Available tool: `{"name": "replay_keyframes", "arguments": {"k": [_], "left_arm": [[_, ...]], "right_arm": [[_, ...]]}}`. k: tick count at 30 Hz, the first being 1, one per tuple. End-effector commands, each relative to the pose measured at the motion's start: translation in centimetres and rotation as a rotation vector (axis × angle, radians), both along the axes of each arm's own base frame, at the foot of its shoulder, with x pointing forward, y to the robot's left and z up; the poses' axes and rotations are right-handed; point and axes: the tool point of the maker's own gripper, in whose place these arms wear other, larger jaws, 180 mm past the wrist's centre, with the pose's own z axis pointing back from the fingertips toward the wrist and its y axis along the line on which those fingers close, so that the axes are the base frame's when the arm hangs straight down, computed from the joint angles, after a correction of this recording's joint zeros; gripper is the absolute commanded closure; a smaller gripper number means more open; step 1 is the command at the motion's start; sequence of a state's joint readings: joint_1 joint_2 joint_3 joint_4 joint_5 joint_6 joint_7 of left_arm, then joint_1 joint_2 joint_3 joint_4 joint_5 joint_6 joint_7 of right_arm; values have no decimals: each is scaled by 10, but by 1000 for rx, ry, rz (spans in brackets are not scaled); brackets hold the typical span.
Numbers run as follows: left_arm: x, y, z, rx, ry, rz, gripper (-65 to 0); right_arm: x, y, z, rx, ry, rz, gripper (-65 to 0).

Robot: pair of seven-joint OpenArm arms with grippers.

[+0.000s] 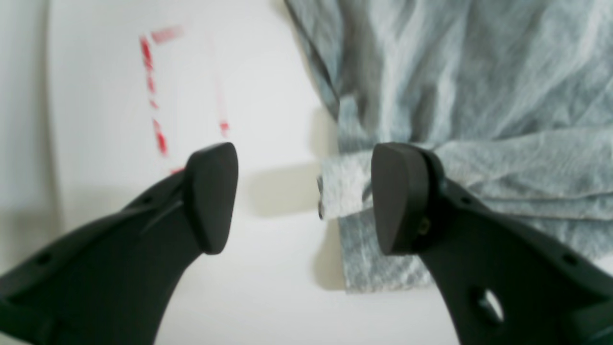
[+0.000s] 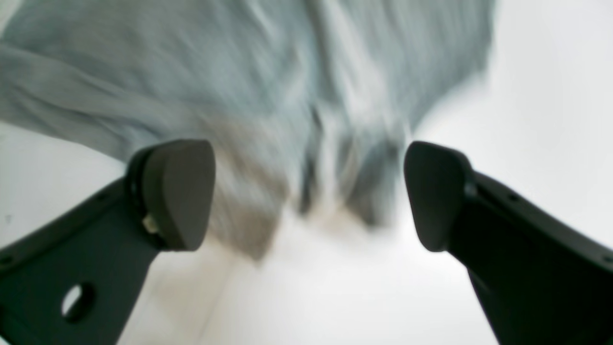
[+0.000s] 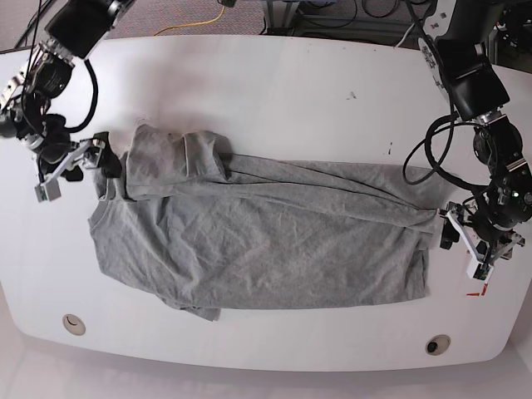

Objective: Layout the t-shirt on the table in an organized manner, then fold the t-shirt properly
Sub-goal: 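Open the right gripper, releasing the folded corner, and raise it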

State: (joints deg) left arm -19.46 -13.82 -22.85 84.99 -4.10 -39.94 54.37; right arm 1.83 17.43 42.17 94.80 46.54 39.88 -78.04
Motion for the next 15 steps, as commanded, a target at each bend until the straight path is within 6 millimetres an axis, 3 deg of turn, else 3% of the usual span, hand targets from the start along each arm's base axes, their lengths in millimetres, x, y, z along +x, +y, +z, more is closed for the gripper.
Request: {"name": "replay_keyframes", "arguments": {"k": [1,8,15], "left_arm": [[6,2,19,13,-58,-7,-413],[3,-2,18,9,-59,-9,-408],[0,-8,9,-5,-44,-16,-408]], "right_arm": [[-1,8,9,10,-51,6,-598],[-20,25,-14,61,5,-1,-598],[-25,33,-22,102,-9,-20,-596]]}}
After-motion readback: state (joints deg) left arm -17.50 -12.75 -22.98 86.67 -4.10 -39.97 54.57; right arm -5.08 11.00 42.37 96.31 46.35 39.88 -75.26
